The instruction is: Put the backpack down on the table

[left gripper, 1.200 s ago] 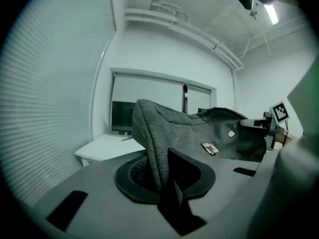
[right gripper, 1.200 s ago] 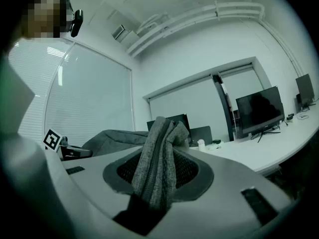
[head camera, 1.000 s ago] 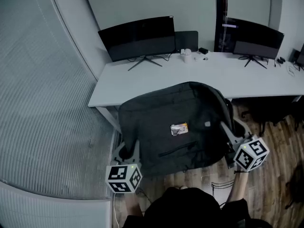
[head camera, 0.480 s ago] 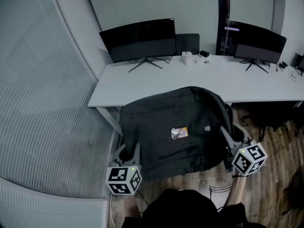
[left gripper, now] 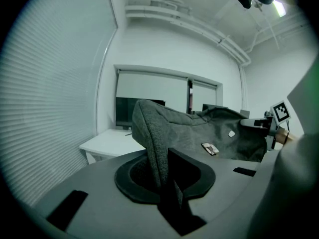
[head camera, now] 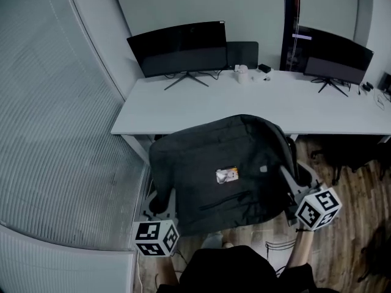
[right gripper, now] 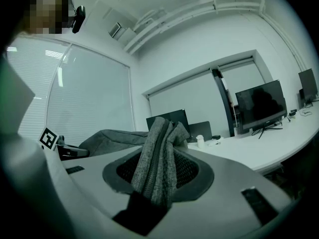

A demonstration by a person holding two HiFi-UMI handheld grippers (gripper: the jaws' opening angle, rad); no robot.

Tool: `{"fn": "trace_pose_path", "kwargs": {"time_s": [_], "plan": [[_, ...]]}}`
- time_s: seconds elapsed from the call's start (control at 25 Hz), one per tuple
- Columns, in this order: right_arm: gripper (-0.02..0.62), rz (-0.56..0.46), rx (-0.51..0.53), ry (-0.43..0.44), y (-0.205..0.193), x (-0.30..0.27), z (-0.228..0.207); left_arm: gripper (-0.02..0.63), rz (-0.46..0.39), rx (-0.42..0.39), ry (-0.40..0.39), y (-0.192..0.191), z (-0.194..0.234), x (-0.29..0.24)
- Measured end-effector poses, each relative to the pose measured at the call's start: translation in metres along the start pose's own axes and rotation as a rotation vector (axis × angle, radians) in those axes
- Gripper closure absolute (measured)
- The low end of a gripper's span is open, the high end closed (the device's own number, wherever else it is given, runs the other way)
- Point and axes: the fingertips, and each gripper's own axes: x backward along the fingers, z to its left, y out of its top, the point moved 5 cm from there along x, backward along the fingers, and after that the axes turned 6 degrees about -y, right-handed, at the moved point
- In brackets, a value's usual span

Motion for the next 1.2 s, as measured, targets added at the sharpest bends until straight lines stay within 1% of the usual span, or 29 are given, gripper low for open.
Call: {"fn": "trace_pose_path", "kwargs": {"time_s": [0.32, 0.68, 0.88, 1.2], "plan": [[0.463, 0.018, -0.012, 0.021, -0.010, -0.026, -0.003, 0.535, 0.018, 0.013, 0.023, -0.005, 0.013, -0.013], [0.463, 0.035, -0.013, -0.004, -0.002, -0.091, -0.012, 0.535, 0.030, 0.027, -0.001, 0.013, 0.055, -0.072], [0.463, 0.029, 0.000, -0.017, 0.000, -0.106, -0.011, 0.535, 0.016, 0.032, -0.018, 0.013, 0.068, -0.087], [0.463, 0.009, 0.012, -0.039, 0.027, -0.170, -0.009, 0.535, -0.006, 0.028, -0.050, 0.049, 0.115, -0.138]]}}
